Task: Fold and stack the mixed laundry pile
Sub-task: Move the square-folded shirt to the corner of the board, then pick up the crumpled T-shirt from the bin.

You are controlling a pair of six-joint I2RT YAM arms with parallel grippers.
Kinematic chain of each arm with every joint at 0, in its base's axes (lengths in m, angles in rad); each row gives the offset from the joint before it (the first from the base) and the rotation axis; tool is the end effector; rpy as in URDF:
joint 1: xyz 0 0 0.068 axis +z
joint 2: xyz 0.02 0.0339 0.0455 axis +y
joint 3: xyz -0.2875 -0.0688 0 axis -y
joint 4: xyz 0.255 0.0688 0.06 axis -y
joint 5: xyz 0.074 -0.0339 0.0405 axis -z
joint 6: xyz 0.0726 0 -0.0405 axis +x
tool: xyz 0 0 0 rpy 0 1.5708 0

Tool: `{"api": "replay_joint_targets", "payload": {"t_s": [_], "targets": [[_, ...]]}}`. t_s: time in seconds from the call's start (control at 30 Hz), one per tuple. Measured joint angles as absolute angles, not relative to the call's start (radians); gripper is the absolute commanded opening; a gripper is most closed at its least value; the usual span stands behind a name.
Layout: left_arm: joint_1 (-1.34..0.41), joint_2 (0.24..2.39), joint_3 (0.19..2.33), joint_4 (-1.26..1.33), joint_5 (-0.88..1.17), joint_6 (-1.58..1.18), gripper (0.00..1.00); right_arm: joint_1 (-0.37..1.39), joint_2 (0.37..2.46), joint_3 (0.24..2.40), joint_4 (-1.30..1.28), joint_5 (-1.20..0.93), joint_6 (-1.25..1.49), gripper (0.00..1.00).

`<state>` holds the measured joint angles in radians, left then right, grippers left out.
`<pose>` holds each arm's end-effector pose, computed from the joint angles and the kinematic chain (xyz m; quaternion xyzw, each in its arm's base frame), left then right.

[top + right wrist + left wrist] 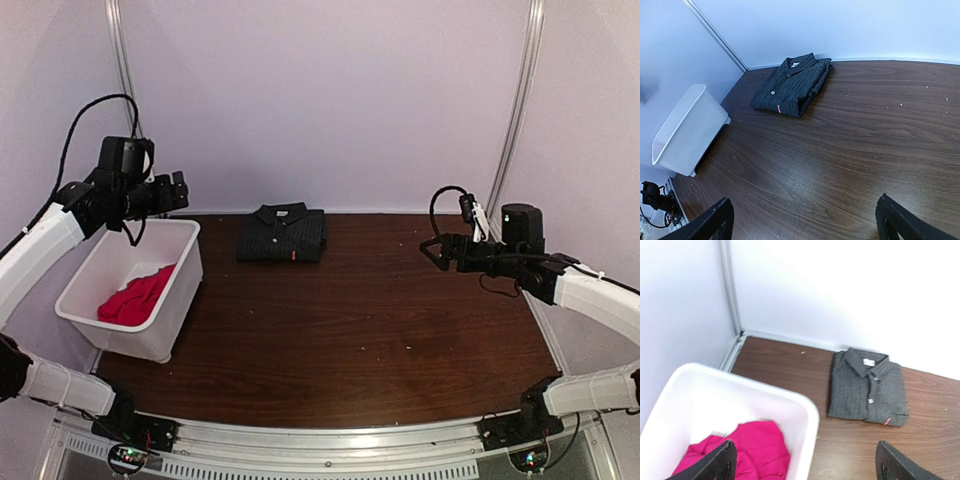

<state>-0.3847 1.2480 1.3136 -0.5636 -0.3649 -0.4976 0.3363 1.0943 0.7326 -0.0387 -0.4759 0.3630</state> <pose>0.2914 -0.0900 0.3950 -0.1403 0.8387 -0.0736 0.5210 0.2490 0.1223 0.2809 -0.1194 0.8118 0.3685 0.4370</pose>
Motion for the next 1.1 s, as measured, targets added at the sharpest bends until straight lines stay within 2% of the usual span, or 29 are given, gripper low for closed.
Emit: {"api": "replay_joint_targets", "payload": {"t_s": [0.23, 0.4, 0.6, 0.67, 0.7, 0.8, 0.87, 0.9, 1.1], "targets": [[-0.118, 1.2, 1.036, -0.665, -0.318, -0.554, 0.98, 0.336, 1.141, 0.755, -0.027, -0.511, 0.362, 1.0], [-0.083, 1.259, 0.907, -0.665, -0.283, -0.561, 0.98, 0.336, 1.165, 0.768, -0.026, -0.525, 0.363, 1.0], [-0.077, 1.449, 0.875, -0.599, -0.242, -0.564, 0.97, 0.336, 1.179, 0.768, -0.02, -0.545, 0.366, 1.0], [-0.077, 1.513, 0.863, -0.566, -0.237, -0.568, 0.87, 0.336, 1.19, 0.768, -0.007, -0.551, 0.371, 1.0], [-0.077, 1.532, 0.86, -0.55, -0.236, -0.574, 0.75, 0.336, 1.192, 0.768, -0.002, -0.552, 0.372, 1.0], [-0.078, 1.542, 0.86, -0.519, -0.238, -0.586, 0.26, 0.336, 1.198, 0.768, 0.012, -0.558, 0.375, 1.0], [-0.081, 1.544, 0.86, -0.509, -0.241, -0.586, 0.04, 0.336, 1.198, 0.768, 0.02, -0.561, 0.375, 1.0], [-0.082, 1.539, 0.86, -0.505, -0.244, -0.586, 0.0, 0.336, 1.198, 0.768, 0.022, -0.562, 0.375, 1.0], [-0.081, 1.421, 0.897, -0.584, -0.307, -0.581, 0.0, 0.336, 1.198, 0.768, 0.024, -0.568, 0.374, 1.0]]}}
